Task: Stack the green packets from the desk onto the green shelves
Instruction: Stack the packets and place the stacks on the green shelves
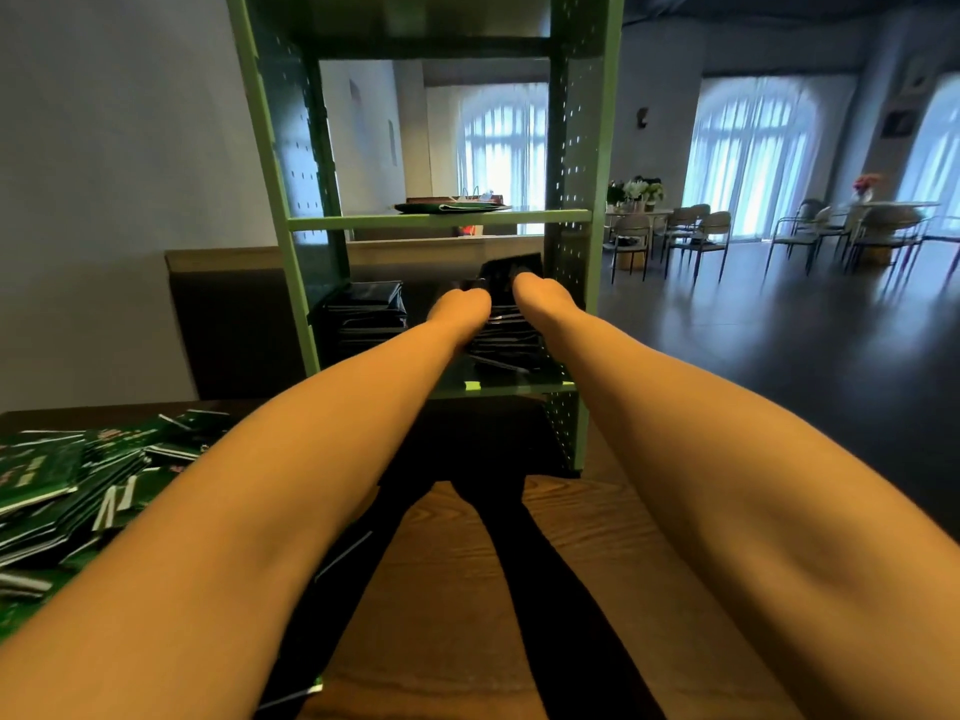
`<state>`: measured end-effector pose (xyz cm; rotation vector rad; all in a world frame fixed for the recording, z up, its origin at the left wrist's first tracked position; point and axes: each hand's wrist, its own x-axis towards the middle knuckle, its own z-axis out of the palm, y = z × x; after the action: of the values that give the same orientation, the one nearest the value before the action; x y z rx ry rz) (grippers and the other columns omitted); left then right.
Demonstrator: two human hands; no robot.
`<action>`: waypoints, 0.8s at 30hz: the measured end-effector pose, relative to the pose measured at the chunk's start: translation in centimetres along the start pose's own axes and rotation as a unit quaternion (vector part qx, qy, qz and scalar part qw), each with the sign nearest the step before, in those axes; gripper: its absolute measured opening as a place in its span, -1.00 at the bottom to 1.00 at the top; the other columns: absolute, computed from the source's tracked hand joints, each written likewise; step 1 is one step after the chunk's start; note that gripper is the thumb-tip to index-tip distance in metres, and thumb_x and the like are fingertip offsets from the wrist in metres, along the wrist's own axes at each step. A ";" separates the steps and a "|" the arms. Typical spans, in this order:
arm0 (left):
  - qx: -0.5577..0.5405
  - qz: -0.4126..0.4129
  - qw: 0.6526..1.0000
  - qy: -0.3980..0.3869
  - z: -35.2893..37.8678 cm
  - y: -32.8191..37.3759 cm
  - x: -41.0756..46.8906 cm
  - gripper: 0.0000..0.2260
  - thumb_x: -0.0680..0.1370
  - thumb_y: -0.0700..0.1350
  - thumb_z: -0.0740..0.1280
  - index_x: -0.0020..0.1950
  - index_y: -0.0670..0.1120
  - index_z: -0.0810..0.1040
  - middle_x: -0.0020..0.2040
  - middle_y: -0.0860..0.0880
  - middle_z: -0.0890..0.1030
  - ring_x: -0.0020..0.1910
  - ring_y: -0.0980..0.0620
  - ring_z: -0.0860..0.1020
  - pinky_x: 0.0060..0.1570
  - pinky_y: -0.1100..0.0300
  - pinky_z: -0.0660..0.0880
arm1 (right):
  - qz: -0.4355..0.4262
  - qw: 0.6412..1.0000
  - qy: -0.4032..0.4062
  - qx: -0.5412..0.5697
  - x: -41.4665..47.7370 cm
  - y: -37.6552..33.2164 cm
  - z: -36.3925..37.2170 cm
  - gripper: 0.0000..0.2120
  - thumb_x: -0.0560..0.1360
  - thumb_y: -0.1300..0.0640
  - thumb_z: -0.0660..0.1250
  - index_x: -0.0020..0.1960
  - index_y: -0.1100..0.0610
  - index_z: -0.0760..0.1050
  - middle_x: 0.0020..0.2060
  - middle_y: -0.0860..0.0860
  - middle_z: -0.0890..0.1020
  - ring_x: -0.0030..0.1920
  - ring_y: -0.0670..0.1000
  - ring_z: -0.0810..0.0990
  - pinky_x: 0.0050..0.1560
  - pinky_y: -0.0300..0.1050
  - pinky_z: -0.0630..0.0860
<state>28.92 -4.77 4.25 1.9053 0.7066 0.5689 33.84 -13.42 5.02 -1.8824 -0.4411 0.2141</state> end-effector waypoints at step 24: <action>0.482 0.254 0.838 -0.046 -2.4 -2.1 -1.7 -0.66 0.51 0.13 0.36 0.08 -0.09 0.42 -0.10 -0.01 0.45 -0.01 -0.06 0.51 -0.10 0.04 0.42 | 0.055 0.994 -0.071 0.070 1.6 1.7 1.3 -0.66 0.73 0.05 0.07 0.41 0.20 0.37 0.31 0.22 0.53 0.33 0.23 0.51 0.44 0.19 0.43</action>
<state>25.63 -3.70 3.13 3.1017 0.4274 0.4594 35.17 -12.16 3.03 -1.7616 -0.4076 0.4430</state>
